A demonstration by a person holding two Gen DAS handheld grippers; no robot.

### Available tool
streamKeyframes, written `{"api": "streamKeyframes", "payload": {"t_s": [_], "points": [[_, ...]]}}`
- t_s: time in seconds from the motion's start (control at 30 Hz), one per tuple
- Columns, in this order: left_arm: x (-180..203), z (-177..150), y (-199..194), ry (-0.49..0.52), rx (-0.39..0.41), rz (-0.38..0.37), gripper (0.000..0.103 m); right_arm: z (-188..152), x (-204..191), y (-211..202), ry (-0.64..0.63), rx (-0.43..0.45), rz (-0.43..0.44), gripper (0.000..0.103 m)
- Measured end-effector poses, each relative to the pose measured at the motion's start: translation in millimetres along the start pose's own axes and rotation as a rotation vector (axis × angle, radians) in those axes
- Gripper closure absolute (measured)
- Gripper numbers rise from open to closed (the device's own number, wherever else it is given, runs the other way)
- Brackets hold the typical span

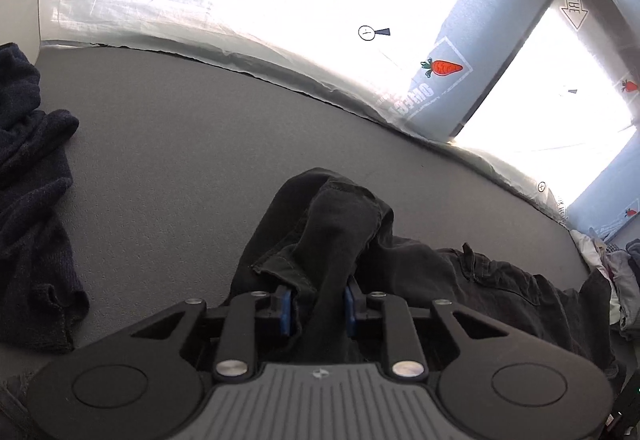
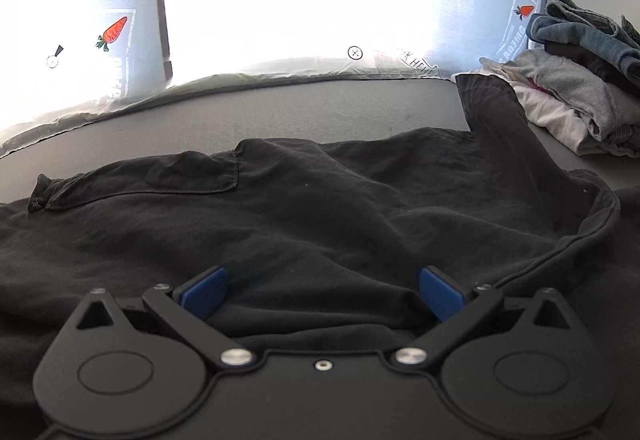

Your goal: Fold clothes

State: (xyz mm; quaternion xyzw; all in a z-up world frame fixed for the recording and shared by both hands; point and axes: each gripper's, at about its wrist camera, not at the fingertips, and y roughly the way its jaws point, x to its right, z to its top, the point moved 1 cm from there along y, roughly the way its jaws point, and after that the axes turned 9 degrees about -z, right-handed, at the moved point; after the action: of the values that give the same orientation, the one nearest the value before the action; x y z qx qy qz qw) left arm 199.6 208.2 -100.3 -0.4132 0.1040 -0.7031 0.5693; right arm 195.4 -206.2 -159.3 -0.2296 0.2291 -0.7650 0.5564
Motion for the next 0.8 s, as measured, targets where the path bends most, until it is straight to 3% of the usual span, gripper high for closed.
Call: {"api": "streamKeyframes", "payload": {"t_s": [0.1,0.23,0.3,0.47,0.57,0.7,0.8], "points": [[40,-16,-3,0.119,-0.045,-0.058,0.079,-1,1,1,0.005,0.004,0.006,0.0],[80,-50,13,0.287,-0.166,-0.073,0.077,-2,2,1,0.009,0.008,0.012,0.0],[84,-65,20,0.278,-0.189,-0.072,0.074,-2,4,0,0.01,0.01,0.02,0.0],[81,-69,26,0.187,-0.221,-0.111,0.05,-3,7,0,0.004,0.014,0.047,0.0],[81,-61,24,0.156,-0.22,-0.099,0.049,-3,7,0,0.004,0.014,0.052,0.0],[84,-42,3,0.143,-0.158,-0.095,0.049,-3,8,0,0.007,0.015,0.055,0.0],[86,-18,-37,0.193,0.056,-0.082,0.051,-3,9,0,0.011,0.018,0.061,0.0]]}}
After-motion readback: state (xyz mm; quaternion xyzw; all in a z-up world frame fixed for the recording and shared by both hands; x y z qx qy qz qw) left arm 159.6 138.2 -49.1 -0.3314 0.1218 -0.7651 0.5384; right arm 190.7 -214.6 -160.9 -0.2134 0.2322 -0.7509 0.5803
